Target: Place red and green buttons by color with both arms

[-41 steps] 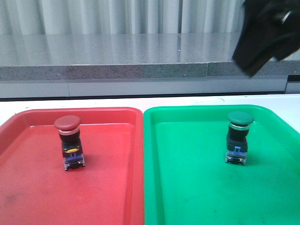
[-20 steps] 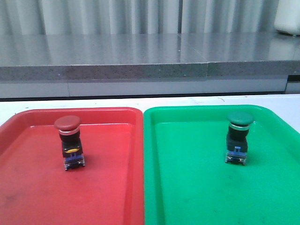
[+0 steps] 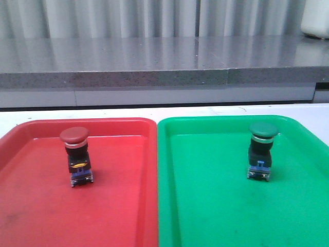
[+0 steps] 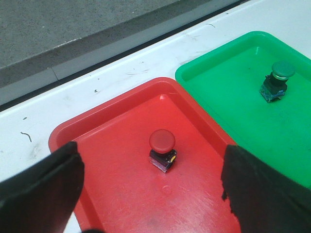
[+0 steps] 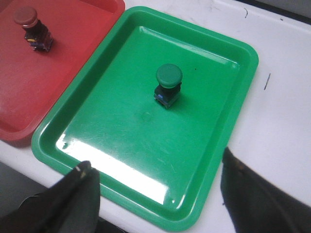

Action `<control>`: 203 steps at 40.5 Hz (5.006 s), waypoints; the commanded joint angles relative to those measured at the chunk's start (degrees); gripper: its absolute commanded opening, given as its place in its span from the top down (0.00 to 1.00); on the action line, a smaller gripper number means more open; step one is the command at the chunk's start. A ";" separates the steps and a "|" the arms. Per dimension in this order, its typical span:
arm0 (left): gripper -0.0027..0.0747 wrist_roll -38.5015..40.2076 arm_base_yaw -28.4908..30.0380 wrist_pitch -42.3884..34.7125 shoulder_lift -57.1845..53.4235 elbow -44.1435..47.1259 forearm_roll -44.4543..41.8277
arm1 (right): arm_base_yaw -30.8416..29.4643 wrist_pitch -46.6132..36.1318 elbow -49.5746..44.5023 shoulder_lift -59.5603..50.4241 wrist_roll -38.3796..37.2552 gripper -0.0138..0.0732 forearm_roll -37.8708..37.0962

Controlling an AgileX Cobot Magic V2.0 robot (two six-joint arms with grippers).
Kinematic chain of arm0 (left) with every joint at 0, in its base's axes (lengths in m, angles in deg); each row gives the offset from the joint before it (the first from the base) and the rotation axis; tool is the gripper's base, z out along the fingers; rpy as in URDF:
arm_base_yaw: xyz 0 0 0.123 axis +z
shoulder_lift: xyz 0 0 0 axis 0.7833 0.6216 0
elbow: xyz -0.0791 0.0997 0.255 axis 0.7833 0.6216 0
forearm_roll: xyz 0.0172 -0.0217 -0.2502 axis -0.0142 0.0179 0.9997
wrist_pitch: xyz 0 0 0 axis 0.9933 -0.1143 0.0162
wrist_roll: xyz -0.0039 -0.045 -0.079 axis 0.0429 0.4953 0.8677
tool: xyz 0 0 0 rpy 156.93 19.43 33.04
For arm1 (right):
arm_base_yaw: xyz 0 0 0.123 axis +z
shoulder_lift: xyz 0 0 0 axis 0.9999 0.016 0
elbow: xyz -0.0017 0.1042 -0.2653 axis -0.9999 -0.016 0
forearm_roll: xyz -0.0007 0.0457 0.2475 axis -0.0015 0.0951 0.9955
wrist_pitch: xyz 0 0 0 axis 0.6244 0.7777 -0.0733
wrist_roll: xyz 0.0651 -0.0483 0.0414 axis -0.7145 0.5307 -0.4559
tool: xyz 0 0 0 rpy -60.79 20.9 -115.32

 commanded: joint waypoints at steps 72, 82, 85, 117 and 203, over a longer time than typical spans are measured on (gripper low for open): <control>0.99 0.15 0.00 -3.78 -7.12 4.26 0.38 | -0.04 -2.97 1.34 0.12 -0.03 0.92 -0.54; 0.99 0.15 9.54 -6.00 -19.39 16.15 0.00 | -0.04 -2.85 1.34 0.12 -0.03 0.92 -0.54; 0.99 0.15 14.07 -11.37 -23.44 20.33 -0.33 | -0.04 -2.80 1.34 0.12 -0.03 0.92 -0.54; 0.99 0.32 28.62 -42.53 -40.07 47.32 8.55 | -0.04 -2.68 1.34 0.12 -0.03 0.92 -0.54; 0.99 8.84 26.03 -42.24 -40.07 47.32 -0.52 | -6.25 -18.64 -8.92 -8.26 0.97 0.92 -2.28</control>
